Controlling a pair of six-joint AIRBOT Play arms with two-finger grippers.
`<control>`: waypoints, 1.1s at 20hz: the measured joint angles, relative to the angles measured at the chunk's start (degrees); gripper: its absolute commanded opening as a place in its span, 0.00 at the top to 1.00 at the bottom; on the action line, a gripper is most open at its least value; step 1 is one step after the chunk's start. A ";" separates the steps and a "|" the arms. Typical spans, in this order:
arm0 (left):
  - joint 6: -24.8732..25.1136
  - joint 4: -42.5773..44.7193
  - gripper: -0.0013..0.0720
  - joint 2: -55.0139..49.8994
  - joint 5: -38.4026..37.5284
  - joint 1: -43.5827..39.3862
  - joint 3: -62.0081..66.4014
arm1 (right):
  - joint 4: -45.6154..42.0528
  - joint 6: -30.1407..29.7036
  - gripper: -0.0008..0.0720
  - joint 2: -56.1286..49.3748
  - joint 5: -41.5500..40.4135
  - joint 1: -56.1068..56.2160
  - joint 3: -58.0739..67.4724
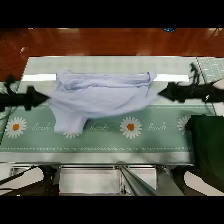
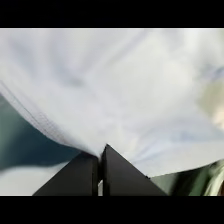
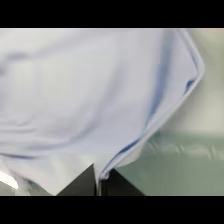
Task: Fold the shirts.
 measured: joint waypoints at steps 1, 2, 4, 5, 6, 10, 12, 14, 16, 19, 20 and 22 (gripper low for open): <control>0.50 -4.85 0.95 2.78 1.40 0.20 3.19 | -0.35 0.63 0.96 1.97 0.17 -0.31 5.42; 0.83 -8.59 0.95 5.33 2.45 0.26 6.56 | -0.96 1.16 0.96 3.87 -0.02 -0.72 11.10; 1.62 -14.34 0.95 10.25 4.74 0.24 14.75 | -2.27 2.38 0.96 6.71 -1.07 -1.55 21.97; 1.92 -15.74 0.95 12.50 6.21 0.24 19.28 | -3.23 3.19 0.96 7.93 -1.27 -2.08 27.98; 2.19 -16.63 0.95 14.40 7.23 0.37 23.52 | -4.35 3.91 0.96 8.96 -1.22 -2.51 33.20; 1.84 -14.82 0.95 21.38 9.53 1.18 38.51 | -10.23 7.17 0.96 14.36 1.95 -3.30 48.59; 1.14 -13.38 0.95 25.07 9.81 1.31 43.76 | -13.51 8.20 0.96 18.34 4.33 -3.45 51.95; 0.61 -10.05 0.95 28.72 9.99 1.22 46.77 | -16.65 9.05 0.96 22.21 6.91 -3.54 53.59; -1.16 -3.45 0.95 32.76 10.25 -0.50 48.50 | -20.09 9.68 0.96 26.03 10.49 -3.61 54.51; -5.64 11.39 0.95 38.05 9.73 -7.41 49.64 | -25.40 10.82 0.96 30.18 17.09 -3.61 55.06; -7.45 17.07 0.95 39.43 9.11 -10.38 49.79 | -27.32 11.28 0.96 31.23 19.56 -3.61 55.17; -11.06 28.46 0.95 41.59 5.95 -16.81 49.99 | -29.88 12.46 0.96 32.94 23.56 -3.61 54.36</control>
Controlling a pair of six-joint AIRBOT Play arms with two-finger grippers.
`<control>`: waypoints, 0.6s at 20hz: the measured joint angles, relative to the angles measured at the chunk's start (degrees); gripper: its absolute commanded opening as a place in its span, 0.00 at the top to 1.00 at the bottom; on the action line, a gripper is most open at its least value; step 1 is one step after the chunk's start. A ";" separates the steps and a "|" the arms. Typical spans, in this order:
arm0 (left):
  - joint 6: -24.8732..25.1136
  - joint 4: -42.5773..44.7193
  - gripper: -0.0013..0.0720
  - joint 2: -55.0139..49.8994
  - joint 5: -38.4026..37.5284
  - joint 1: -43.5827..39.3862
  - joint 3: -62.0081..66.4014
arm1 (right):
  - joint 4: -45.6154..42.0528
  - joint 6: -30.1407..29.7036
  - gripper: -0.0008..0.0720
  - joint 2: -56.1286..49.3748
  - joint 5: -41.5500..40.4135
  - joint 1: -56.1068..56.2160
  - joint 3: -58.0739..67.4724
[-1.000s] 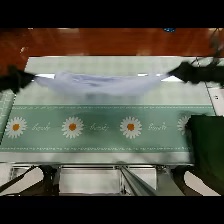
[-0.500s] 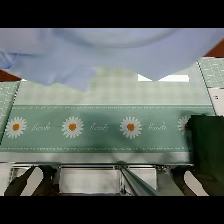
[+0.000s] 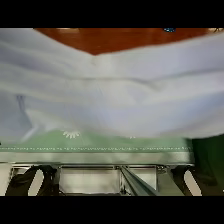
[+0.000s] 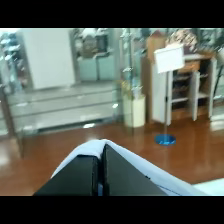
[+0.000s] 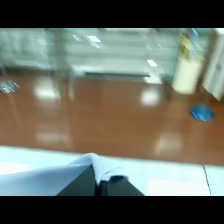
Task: Fold the shirts.
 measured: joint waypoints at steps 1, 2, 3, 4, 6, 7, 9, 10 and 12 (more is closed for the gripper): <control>-1.77 4.94 0.95 0.61 -1.95 -3.21 -0.17 | -0.59 0.55 0.96 0.66 1.49 0.00 -1.03; -3.41 9.42 0.95 0.92 -4.42 -6.05 -0.87 | -1.09 1.07 0.96 1.25 3.04 0.00 -2.71; -4.83 12.98 0.95 1.01 -6.45 -8.28 -2.10 | -1.29 1.46 0.96 1.68 4.04 0.00 -4.90; -6.25 16.02 0.95 0.94 -8.04 -10.16 -4.09 | -1.38 1.73 0.96 1.97 4.63 0.00 -7.48; -8.68 19.96 0.95 -0.07 -9.86 -12.44 -9.42 | -1.14 2.10 0.96 2.29 3.93 0.00 -14.34; -9.84 21.09 0.95 -1.05 -10.05 -13.09 -12.41 | -0.59 2.10 0.96 2.27 2.29 0.00 -18.56; -11.93 21.92 0.95 -4.13 -8.61 -13.99 -19.08 | 1.20 1.73 0.96 1.18 -1.86 0.00 -26.47; -12.81 21.90 0.95 -6.27 -6.54 -14.25 -22.32 | 2.60 1.09 0.96 -0.04 -4.37 0.00 -30.53; -14.03 21.16 0.95 -11.91 -2.29 -14.58 -27.10 | 5.75 -0.74 0.96 -4.02 -9.40 0.20 -36.98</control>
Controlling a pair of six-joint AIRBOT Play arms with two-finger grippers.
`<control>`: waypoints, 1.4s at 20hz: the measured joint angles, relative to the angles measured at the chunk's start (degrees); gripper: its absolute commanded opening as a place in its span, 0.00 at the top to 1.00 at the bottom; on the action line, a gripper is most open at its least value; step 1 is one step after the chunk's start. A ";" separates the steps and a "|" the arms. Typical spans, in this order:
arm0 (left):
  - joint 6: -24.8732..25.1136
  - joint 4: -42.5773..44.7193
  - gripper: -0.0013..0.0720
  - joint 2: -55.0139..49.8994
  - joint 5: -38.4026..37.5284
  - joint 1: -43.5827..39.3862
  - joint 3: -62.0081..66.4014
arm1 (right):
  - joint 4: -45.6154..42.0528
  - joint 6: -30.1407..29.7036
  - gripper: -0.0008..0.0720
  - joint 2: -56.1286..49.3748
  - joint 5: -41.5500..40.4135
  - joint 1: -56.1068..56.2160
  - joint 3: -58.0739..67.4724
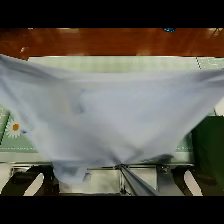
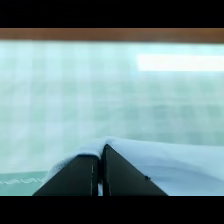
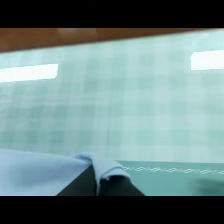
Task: Fold the shirts.
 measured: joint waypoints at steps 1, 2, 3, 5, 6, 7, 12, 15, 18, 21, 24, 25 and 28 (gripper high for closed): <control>-0.39 -0.61 0.95 -3.28 2.51 -0.09 -1.44 | 1.31 -1.07 0.96 -2.82 -2.40 0.28 -2.40; -0.74 -1.51 0.95 -7.23 5.29 -0.15 -2.51 | 2.40 -1.97 0.96 -5.95 -4.94 0.79 -4.02; -0.90 -2.40 0.95 -11.28 8.24 -0.22 -3.02 | 3.39 -2.84 0.96 -9.84 -7.54 1.44 -5.31; -1.25 -3.65 0.95 -19.80 14.05 -0.24 -1.88 | 6.16 -4.79 0.96 -18.01 -13.44 2.73 -6.27; -1.27 -4.13 0.95 -24.22 15.96 -0.11 -0.26 | 7.32 -5.66 0.96 -22.25 -15.82 3.17 -5.95; -1.36 -4.42 0.95 -28.61 17.11 0.15 1.97 | 8.59 -6.25 0.96 -26.84 -18.01 3.48 -5.01; -3.91 -6.23 0.95 -48.94 13.62 2.91 17.42 | 11.37 -7.23 0.96 -45.88 -23.50 4.15 4.11; -4.68 -8.94 0.95 -55.34 8.79 4.42 22.51 | 11.87 -5.97 0.96 -51.95 -24.00 4.31 7.96; -3.34 -12.39 0.95 -57.59 4.15 5.95 24.41 | 11.93 -5.55 0.96 -53.96 -21.66 4.15 9.51; 2.67 -15.96 0.95 -58.21 -3.52 7.58 24.81 | 9.33 -5.79 0.96 -54.03 -16.20 4.07 10.08; 7.06 -17.44 0.95 -58.01 -10.86 9.35 21.62 | 5.22 -5.77 0.96 -53.94 -9.73 4.00 9.33; 7.96 -17.92 0.95 -57.64 -12.13 9.94 19.63 | 4.44 -5.75 0.96 -53.94 -8.24 4.00 8.59; 9.53 -18.14 0.95 -56.83 -15.10 11.10 13.44 | 2.93 -5.75 0.96 -53.94 -5.97 4.17 5.53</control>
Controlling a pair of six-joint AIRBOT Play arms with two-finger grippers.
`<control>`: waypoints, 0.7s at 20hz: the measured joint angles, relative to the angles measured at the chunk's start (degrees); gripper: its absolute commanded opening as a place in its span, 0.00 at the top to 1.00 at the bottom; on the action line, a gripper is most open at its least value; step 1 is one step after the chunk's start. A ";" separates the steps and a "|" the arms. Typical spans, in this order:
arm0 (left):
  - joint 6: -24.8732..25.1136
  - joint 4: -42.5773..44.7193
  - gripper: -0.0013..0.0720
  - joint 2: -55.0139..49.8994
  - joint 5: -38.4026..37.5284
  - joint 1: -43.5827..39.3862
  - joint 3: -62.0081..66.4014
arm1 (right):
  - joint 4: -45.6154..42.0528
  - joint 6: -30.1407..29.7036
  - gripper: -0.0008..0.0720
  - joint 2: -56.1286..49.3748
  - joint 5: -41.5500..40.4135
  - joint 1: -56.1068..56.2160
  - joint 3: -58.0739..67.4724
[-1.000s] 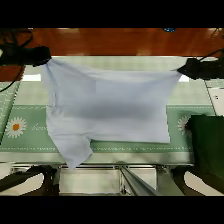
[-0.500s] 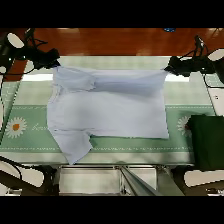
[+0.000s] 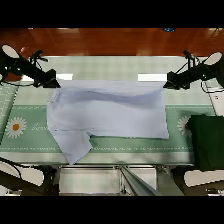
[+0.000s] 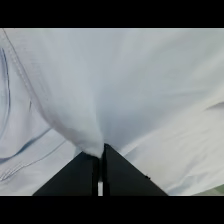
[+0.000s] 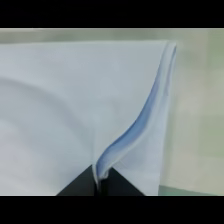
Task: Fold the shirts.
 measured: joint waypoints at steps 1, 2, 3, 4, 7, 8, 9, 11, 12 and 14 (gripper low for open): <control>0.61 -0.02 0.95 0.07 -0.37 0.13 -1.84 | -0.24 0.00 0.96 0.00 0.11 0.07 -0.98; 1.33 -0.07 0.95 0.20 -0.92 0.24 -3.15 | -0.57 0.00 0.96 0.00 0.20 0.13 -1.90; 2.03 -0.09 0.95 0.28 -1.22 0.28 -4.20 | -0.72 0.15 0.96 0.00 0.24 0.13 -2.56; 2.56 -0.11 0.95 0.31 -1.18 0.33 -4.87 | -0.85 0.35 0.96 0.00 0.11 0.13 -3.06; 3.39 -0.11 0.63 0.35 -0.85 0.59 -6.05 | -1.03 1.20 0.64 -0.04 -0.20 0.13 -3.82; 3.32 -0.13 0.30 0.35 -0.74 0.66 -6.23 | -1.07 1.55 0.43 -0.07 -0.33 0.15 -4.00; 2.84 -0.11 0.29 0.35 -1.16 0.72 -6.36 | -1.05 1.84 0.43 -0.07 -0.28 0.15 -4.07; 2.67 -0.11 0.29 0.61 -2.60 0.98 -6.58 | -1.05 2.69 0.43 0.24 0.50 -0.22 -4.04; 2.29 -0.11 0.29 1.07 -3.41 1.36 -6.67 | -1.01 2.91 0.43 0.81 1.57 -0.72 -4.00; 2.21 -0.11 0.29 3.43 -4.44 2.82 -7.63 | -1.95 3.23 0.43 3.08 3.91 -2.34 -4.00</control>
